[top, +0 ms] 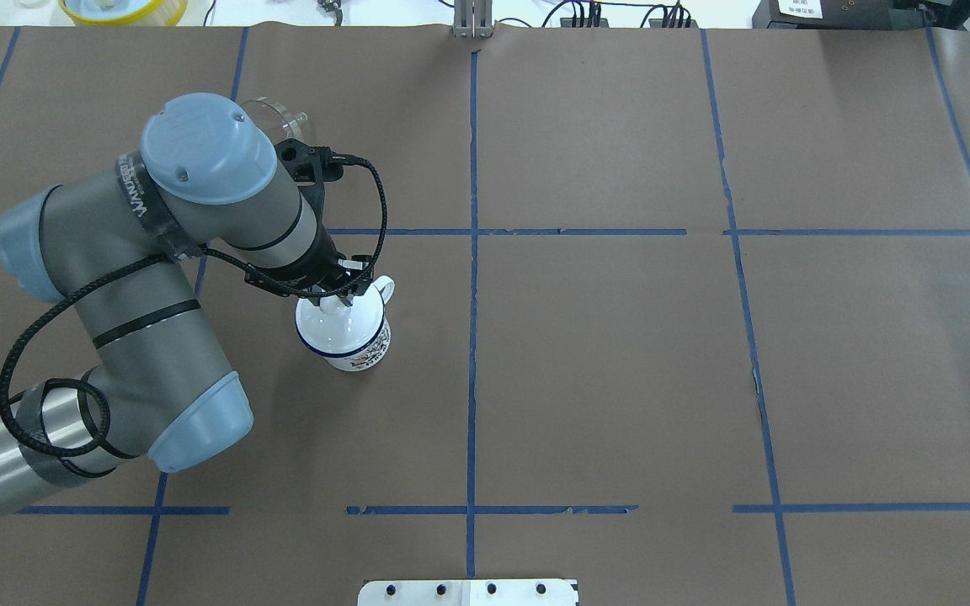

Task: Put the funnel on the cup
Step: 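Close the left gripper on the lid knob and lift it off, then set the white lid on the table beside the mug, open left gripper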

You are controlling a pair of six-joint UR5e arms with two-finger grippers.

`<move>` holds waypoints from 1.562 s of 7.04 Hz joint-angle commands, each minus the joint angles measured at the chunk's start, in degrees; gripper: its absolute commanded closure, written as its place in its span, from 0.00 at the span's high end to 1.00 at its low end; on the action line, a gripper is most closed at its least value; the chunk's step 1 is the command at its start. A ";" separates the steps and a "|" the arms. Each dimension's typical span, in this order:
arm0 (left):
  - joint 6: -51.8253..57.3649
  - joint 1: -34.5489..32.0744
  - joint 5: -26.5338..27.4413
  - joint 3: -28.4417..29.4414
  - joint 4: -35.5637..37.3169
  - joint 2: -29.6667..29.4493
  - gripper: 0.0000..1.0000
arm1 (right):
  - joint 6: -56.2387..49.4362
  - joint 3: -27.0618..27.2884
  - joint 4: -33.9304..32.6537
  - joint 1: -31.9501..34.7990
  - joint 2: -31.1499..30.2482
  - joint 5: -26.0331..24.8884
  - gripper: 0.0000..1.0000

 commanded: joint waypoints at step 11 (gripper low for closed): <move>10.71 -8.43 -0.10 -11.14 -3.03 16.18 0.00 | 0.00 -0.04 0.00 0.00 0.00 0.00 1.00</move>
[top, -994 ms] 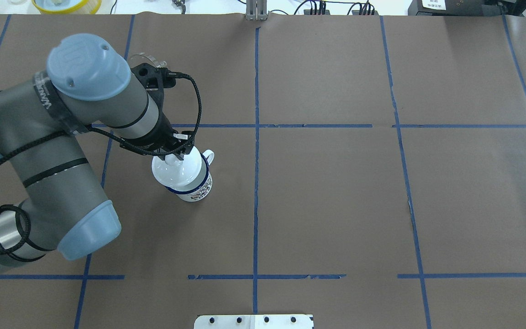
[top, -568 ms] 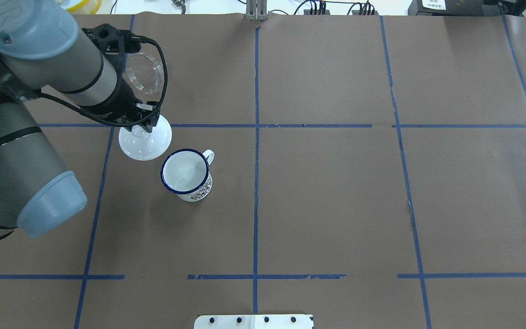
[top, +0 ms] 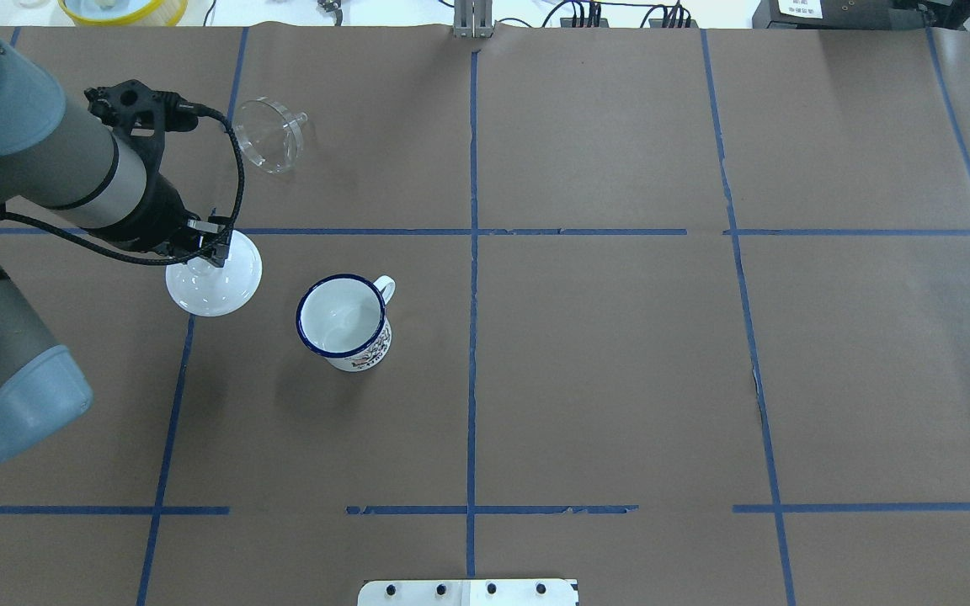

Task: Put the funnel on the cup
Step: 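Set the white lid on the table beside the mug, open left gripper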

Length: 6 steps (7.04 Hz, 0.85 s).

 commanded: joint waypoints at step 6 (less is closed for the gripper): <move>-6.69 4.50 0.16 13.99 -18.84 3.96 0.00 | 0.00 0.04 0.00 0.00 -0.03 0.00 1.00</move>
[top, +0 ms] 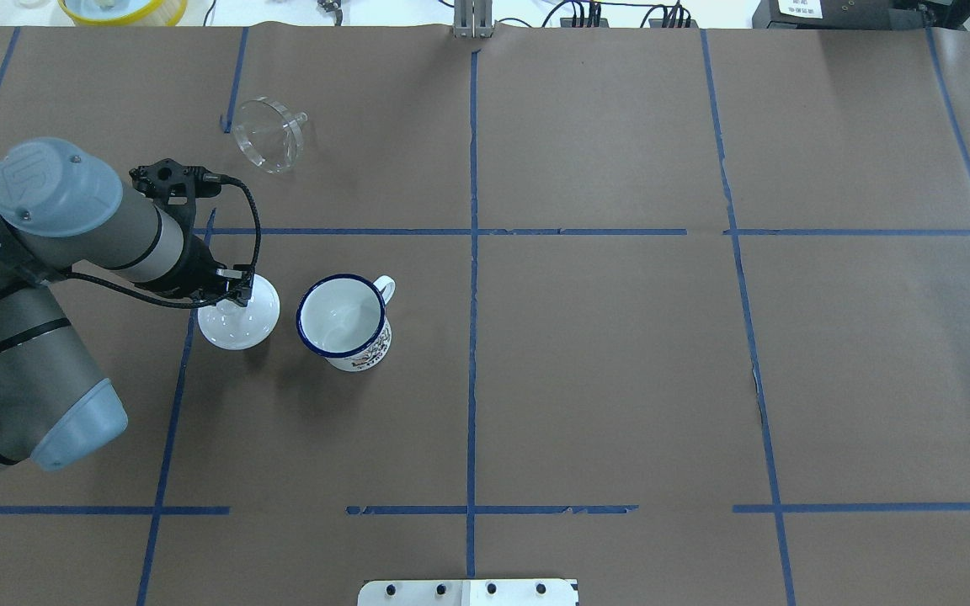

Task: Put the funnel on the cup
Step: 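Set the white lid on the table beside the mug, open left gripper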

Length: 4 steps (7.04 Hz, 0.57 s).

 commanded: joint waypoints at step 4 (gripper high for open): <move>2.51 0.07 0.03 2.96 -0.31 0.20 0.00 | 0.00 -0.04 0.00 0.00 0.00 0.00 1.00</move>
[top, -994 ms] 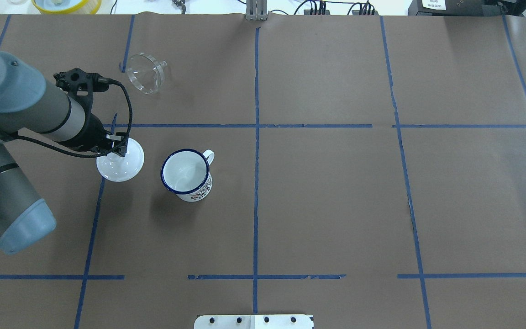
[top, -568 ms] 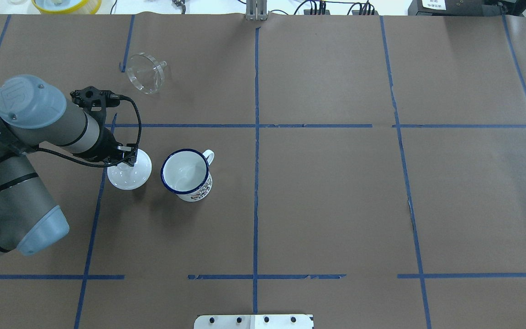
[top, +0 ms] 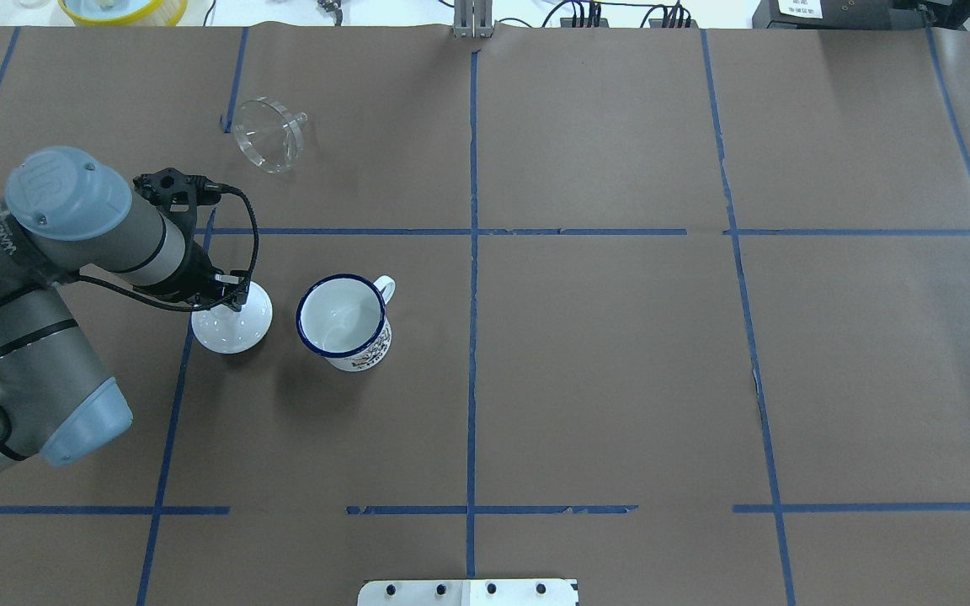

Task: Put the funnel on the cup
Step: 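Set the white lid on the table beside the mug, open left gripper, then move the left gripper over to the clear glass funnel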

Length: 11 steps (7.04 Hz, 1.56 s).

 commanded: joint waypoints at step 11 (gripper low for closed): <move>-22.37 -3.60 11.04 8.80 -19.59 -6.87 1.00 | 0.00 -0.01 0.00 0.00 0.00 0.00 1.00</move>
